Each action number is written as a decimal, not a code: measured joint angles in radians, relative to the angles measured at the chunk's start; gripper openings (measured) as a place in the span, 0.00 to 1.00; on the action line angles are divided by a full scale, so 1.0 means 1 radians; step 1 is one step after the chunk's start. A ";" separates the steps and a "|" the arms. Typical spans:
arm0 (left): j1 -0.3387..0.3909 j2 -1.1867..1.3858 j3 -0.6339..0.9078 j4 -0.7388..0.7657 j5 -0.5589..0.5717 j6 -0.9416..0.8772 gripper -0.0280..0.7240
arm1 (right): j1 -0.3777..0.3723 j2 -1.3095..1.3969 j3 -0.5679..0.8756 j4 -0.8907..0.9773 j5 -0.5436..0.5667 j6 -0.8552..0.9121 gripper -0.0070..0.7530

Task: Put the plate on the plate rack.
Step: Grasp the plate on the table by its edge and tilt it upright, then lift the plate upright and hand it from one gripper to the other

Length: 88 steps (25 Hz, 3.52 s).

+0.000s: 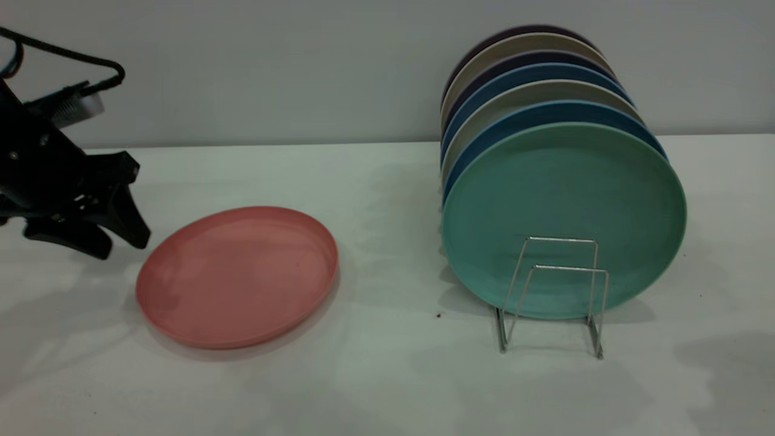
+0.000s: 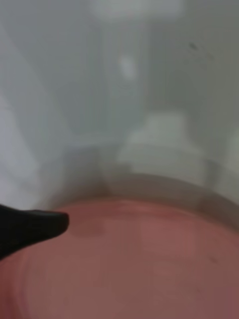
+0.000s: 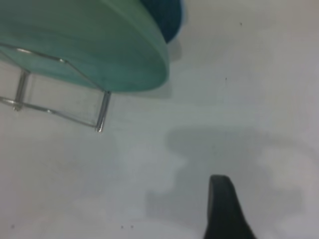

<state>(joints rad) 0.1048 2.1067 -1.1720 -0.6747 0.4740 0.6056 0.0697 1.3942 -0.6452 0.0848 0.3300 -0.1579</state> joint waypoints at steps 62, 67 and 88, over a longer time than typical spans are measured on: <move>0.031 0.192 -0.052 -0.316 -0.063 0.289 0.17 | 0.000 0.006 -0.005 0.020 -0.072 -0.017 0.56; 0.031 0.192 -0.052 -0.316 -0.053 0.313 0.06 | 0.000 0.006 -0.005 0.020 -0.073 -0.017 0.56; 0.031 -0.051 -0.052 -0.500 0.160 0.555 0.06 | 0.000 -0.141 -0.005 0.040 -0.073 -0.023 0.56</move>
<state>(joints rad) 0.1356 2.0556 -1.2239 -1.1745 0.6342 1.1609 0.0697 1.2532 -0.6504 0.1245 0.2570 -0.1804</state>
